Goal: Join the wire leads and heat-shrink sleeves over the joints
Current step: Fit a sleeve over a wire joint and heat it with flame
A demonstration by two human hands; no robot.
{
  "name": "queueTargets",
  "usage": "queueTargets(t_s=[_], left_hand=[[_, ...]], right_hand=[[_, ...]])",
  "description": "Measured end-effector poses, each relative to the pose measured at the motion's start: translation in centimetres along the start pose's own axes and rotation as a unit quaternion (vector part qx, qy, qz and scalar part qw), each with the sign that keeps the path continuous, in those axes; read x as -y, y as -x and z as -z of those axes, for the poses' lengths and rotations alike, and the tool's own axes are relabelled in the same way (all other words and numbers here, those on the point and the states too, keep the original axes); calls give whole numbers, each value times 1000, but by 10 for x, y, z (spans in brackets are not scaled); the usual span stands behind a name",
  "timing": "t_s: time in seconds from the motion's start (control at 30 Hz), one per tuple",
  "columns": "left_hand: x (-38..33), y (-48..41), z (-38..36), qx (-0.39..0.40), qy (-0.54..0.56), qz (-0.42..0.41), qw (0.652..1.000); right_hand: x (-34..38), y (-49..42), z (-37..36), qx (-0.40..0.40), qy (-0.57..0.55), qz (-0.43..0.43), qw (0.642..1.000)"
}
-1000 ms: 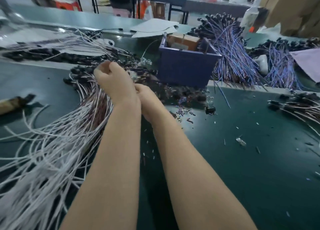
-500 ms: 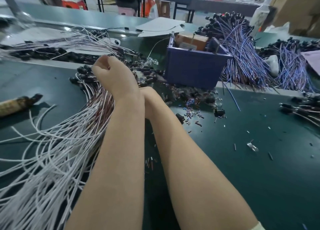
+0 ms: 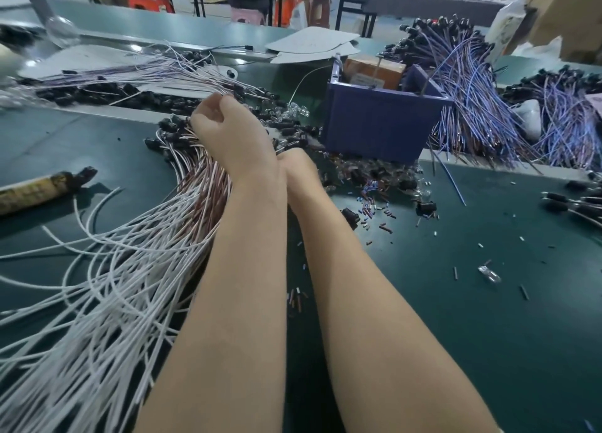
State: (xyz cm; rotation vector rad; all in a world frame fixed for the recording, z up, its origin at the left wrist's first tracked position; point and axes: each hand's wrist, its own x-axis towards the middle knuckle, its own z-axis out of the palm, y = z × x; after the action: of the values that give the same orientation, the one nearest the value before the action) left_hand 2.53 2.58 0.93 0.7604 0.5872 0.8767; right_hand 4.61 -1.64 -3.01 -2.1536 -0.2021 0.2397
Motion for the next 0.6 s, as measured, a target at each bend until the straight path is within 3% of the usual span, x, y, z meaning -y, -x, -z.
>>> queueTargets(t_s=[0.13,0.27,0.33,0.47,0.6], left_hand=[[-4,2,-2,21,55,18,998],[-7,11,-6,53,43,-6,998],[-9,15,-8,79,29,-21,996],[-12,21,-15,148,12,13,989],[-7,38,-25,311,-115,50,942]], right_hand=[[-2,2,2,-88,-247,12,965],[5,6,6,60,-573,-72,814],[2,5,13,78,-608,-86,785],[-2,11,47,-28,-617,-24,786],[-16,23,95,-64,-662,65,743]])
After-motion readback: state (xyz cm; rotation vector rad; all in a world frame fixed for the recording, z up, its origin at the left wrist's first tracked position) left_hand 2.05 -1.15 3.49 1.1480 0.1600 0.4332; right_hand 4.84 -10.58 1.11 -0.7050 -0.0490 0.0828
